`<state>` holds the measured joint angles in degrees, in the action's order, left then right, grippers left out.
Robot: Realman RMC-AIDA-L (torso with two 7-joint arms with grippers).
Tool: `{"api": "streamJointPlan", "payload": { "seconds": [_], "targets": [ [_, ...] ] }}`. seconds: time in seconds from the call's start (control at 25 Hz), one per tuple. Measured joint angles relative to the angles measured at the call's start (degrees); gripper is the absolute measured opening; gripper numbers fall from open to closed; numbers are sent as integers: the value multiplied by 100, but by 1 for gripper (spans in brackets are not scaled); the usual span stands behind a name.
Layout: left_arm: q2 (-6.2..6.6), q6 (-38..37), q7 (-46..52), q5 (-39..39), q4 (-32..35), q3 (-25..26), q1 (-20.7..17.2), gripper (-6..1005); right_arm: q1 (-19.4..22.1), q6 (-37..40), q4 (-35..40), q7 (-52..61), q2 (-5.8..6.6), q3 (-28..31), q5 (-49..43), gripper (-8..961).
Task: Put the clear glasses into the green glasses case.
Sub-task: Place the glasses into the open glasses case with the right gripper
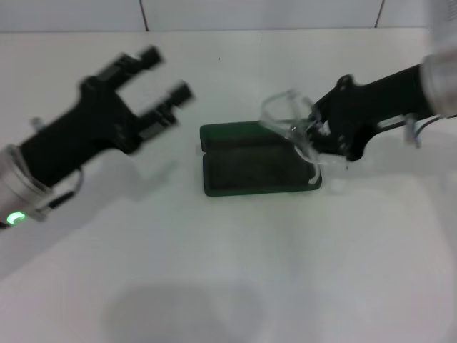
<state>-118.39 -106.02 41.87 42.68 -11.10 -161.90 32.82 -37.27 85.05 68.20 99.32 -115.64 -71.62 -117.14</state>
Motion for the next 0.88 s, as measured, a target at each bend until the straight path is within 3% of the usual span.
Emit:
{"api": "streamJointPlan", "payload": {
  "seconds": [0.2, 0.52, 0.88],
  "targets": [
    [8, 495, 182, 859, -99, 0, -214, 773, -13, -1033, 1055, 1094, -27, -1869, -1434, 170],
    [6, 596, 218, 998, -111, -27, -349, 772, -79, -2359, 1186, 2335, -55, -3928, -3268, 180],
    [1, 600, 214, 953, -117, -77, -379, 772, -9, -2934, 1203, 2912, -55, -4857, -3940, 190]
  ]
}}
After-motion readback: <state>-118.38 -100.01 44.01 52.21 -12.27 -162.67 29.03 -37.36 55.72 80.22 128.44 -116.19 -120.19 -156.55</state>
